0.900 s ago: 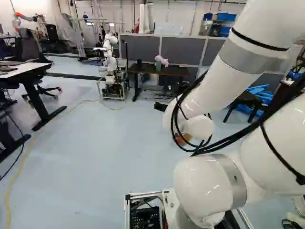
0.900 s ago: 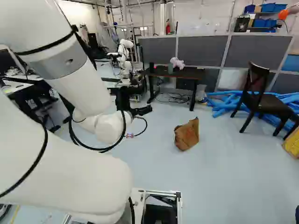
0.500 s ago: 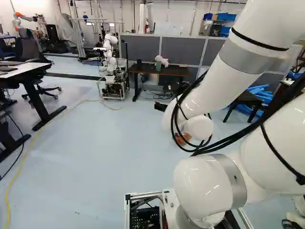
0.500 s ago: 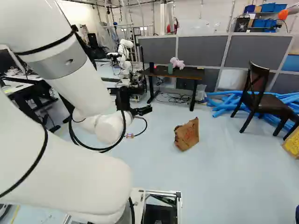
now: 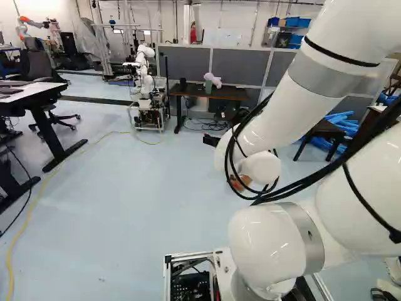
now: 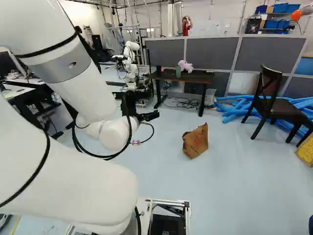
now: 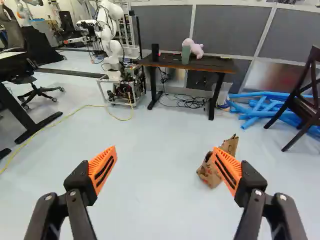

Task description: Pick up the bag on the ground and place it on the table

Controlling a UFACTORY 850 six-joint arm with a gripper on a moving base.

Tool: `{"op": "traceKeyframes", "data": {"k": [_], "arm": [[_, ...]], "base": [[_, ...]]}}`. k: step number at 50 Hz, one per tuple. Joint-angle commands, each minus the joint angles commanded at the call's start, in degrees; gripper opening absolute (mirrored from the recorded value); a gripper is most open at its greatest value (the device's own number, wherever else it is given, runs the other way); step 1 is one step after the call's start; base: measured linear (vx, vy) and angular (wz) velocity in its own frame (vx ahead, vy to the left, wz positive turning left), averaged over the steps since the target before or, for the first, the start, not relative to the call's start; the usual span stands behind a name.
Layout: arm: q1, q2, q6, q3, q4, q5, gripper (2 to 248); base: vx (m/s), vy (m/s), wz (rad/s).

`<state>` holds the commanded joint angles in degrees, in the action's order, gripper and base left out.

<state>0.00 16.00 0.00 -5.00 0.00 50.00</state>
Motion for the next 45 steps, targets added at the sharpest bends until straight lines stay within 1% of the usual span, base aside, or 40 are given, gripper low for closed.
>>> {"op": "traceKeyframes", "data": {"k": [25, 37, 45], "arm": [[0.0, 0.0, 0.0, 0.0, 0.0, 0.0, 247], [0.0, 0.0, 0.0, 0.0, 0.0, 0.0, 247], [0.0, 0.0, 0.0, 0.0, 0.0, 0.0, 247]], "base": [[0.068, -0.014, 0.005], [0.154, -0.043, -0.005], [0.203, -0.084, -0.179]]}}
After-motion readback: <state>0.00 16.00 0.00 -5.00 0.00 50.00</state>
